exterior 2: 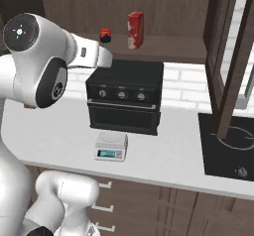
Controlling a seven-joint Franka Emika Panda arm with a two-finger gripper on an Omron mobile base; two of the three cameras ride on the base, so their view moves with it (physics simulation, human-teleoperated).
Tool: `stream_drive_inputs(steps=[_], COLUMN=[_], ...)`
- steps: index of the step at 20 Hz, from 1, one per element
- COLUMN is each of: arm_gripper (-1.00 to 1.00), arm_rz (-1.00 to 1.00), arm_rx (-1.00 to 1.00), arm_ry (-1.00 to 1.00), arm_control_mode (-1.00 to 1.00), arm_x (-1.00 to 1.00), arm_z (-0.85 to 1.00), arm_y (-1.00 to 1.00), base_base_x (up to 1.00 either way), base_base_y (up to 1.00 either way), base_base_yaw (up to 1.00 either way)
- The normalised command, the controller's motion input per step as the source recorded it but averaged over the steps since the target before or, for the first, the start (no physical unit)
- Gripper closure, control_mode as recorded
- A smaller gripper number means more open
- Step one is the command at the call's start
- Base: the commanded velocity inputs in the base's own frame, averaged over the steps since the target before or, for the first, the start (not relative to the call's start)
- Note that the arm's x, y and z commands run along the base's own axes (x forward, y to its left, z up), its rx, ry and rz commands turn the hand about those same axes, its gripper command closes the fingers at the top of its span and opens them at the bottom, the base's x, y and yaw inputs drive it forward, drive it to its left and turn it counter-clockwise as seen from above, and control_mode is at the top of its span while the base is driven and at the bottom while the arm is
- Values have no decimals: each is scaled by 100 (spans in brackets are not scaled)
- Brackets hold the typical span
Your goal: Pick the cereal and place it on the digital scale for weighing, and close the cabinet.
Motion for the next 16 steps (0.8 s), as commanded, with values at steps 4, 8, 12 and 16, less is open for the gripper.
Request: stream_drive_inputs(steps=[4,8,12,16], arm_gripper=[-100,-100,-100,-100], arm_rz=[0,1,3,2], arm_rx=[0,0,0,0], arm_ry=[-17,0,0,0], arm_control_mode=[-100,-100,-100,-100], arm_x=[32,37,45,59], arm_z=[47,40,12,0], arm_y=[-14,-2,-12,-8], base_base_x=[0,0,0,0], base_base_y=[0,0,0,0], base_base_yaw=[0,0,0,0])
